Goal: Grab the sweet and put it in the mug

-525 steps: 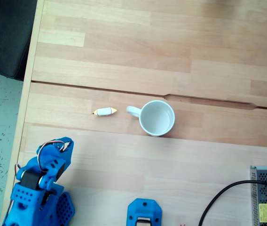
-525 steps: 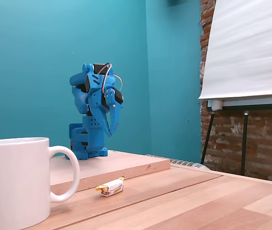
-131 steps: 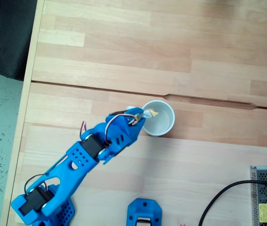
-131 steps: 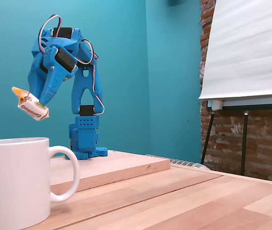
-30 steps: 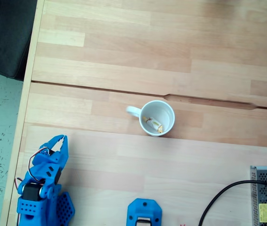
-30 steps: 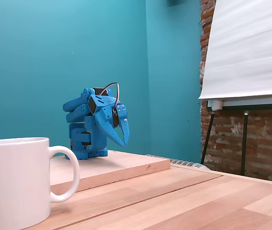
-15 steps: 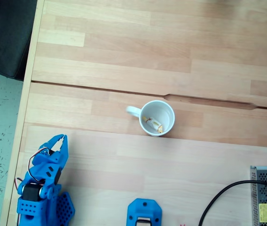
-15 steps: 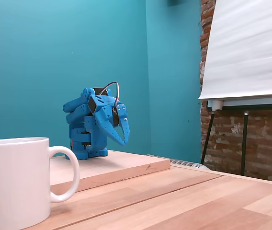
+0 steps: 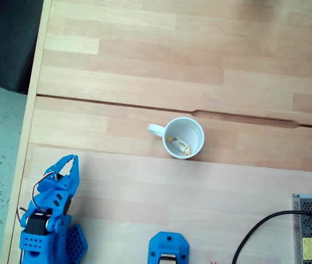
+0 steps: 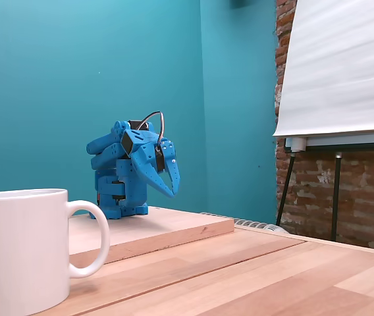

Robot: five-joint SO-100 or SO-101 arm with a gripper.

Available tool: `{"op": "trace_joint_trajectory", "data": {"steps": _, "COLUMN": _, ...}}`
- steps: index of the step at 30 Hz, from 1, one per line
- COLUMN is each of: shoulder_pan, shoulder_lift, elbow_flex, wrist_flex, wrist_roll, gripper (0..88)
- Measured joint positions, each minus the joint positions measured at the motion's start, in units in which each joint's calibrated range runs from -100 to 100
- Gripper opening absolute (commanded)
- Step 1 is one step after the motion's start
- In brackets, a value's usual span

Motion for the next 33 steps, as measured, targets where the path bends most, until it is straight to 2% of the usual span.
{"op": "trace_joint_trajectory", "data": {"steps": 33, "shoulder_pan": 0.0, "shoulder_lift": 0.2, "elbow_flex": 0.0, "wrist_flex": -0.3, "wrist_roll": 0.3, "gripper": 0.0}}
